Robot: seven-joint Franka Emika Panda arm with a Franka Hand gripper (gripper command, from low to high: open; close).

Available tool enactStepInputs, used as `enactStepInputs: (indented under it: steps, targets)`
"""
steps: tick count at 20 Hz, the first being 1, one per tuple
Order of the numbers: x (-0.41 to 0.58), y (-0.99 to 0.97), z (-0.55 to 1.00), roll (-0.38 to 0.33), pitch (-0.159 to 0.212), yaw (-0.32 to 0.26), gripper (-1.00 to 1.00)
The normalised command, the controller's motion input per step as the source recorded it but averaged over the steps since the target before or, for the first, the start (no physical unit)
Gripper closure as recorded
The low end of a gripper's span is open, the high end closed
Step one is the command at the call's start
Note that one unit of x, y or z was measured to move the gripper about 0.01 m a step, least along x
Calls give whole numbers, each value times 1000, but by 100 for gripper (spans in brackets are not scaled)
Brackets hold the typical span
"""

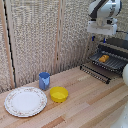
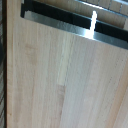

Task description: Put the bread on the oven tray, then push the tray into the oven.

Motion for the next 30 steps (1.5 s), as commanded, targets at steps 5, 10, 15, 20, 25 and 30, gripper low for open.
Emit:
enactStepInputs:
  steps: [5, 10, 15, 20, 25, 30]
  targets:
    - [-221, 33, 3, -277, 183, 224, -100]
    - [-135, 352, 615, -135, 145, 157, -100]
    - [-79, 340, 693, -151, 91, 147, -100]
    - [-97, 87, 465, -241, 21, 188, -100]
    - [-142, -51, 13, -285, 6, 245, -100]
    - [-119, -17, 0, -278, 84, 251, -100]
